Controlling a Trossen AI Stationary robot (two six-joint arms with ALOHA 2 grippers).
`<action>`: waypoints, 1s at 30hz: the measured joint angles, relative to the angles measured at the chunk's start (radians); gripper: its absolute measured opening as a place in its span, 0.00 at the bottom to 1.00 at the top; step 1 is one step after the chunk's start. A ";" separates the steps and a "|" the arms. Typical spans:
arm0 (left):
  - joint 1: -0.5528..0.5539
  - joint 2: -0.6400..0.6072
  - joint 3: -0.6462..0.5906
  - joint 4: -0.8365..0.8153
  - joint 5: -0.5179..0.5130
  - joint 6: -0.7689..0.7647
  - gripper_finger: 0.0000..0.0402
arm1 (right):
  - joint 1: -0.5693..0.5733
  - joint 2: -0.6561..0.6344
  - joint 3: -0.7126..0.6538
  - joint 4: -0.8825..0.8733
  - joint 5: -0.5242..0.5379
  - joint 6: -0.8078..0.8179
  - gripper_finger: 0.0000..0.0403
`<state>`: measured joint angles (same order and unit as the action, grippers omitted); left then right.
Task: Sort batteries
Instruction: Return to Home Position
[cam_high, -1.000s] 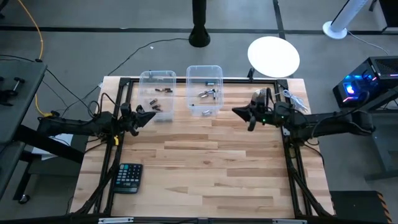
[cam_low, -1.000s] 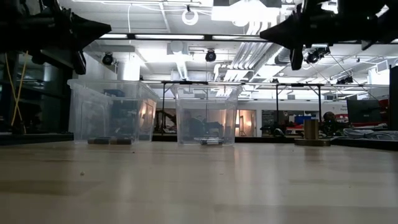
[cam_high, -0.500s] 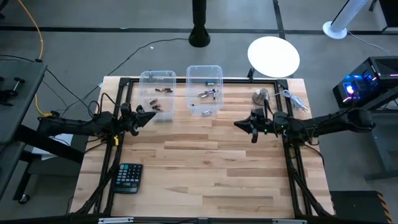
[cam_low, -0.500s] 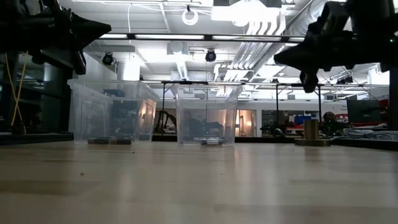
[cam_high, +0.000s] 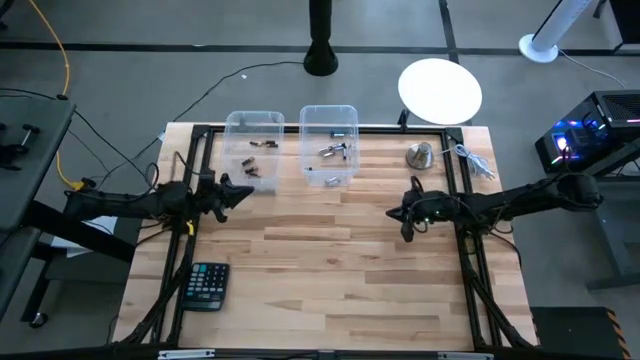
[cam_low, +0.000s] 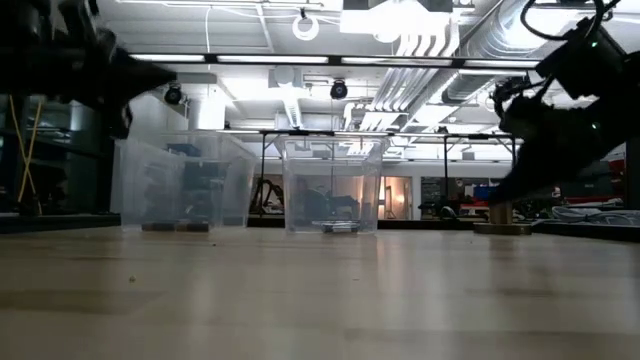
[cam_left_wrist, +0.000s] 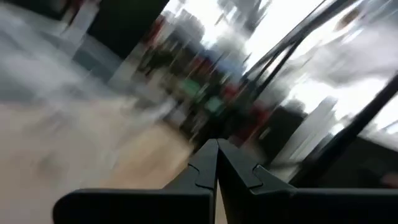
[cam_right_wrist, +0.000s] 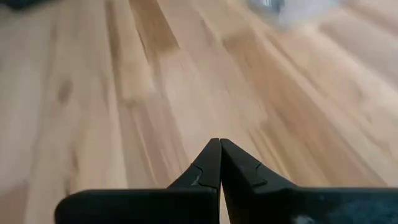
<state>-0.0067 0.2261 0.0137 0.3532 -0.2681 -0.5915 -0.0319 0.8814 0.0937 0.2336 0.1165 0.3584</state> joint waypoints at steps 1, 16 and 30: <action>0.000 -0.027 -0.001 -0.081 -0.003 0.000 0.00 | 0.000 -0.001 0.000 -0.033 0.000 0.000 0.00; 0.002 -0.222 0.001 -0.320 0.050 0.027 0.00 | -0.001 -0.707 0.000 -0.487 -0.005 0.001 0.00; 0.000 -0.223 0.001 -0.318 0.049 0.027 0.00 | -0.010 -0.881 -0.084 -0.189 -0.024 0.000 0.00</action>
<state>-0.0071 0.0036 0.0147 0.0352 -0.2189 -0.5648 -0.0420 0.0006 0.0101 0.0447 0.0924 0.3587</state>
